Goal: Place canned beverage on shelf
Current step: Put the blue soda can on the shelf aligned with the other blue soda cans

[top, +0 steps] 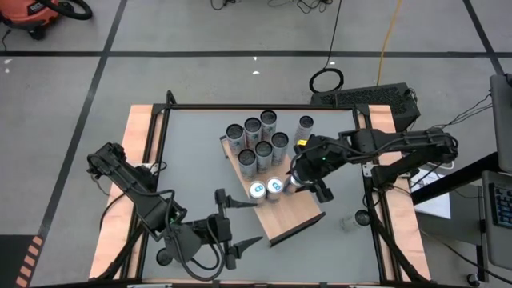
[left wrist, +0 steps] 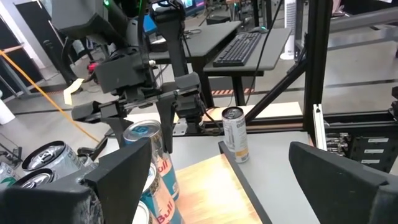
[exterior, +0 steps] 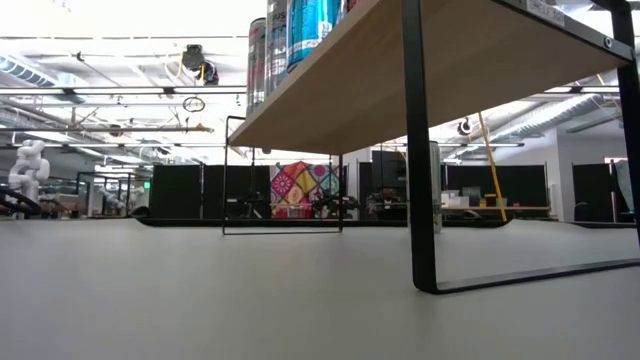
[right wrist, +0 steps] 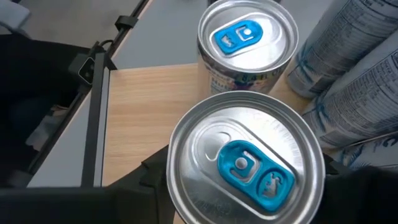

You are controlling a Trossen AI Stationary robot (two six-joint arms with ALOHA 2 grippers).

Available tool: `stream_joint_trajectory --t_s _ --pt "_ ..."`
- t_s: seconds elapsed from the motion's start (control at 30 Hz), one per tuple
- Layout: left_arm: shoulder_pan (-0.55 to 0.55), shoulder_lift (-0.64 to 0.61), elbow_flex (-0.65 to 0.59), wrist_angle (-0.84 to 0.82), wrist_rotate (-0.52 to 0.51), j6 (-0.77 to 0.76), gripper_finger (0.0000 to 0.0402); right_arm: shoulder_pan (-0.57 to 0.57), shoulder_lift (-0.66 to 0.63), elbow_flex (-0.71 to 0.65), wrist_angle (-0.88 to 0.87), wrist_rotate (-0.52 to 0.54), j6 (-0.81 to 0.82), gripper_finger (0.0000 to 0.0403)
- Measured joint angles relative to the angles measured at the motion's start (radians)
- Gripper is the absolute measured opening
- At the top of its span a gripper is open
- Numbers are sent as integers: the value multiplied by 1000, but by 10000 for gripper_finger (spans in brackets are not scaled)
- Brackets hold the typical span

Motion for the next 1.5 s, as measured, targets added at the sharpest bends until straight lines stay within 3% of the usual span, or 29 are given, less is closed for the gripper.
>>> stream_joint_trajectory --t_s 1.03,1.5 --pt "0 0 0 -8 0 -25 380 0 44 0 7 1 -15 182" --pt "0 0 0 -8 0 -26 380 -1 44 1 28 4 -26 247"
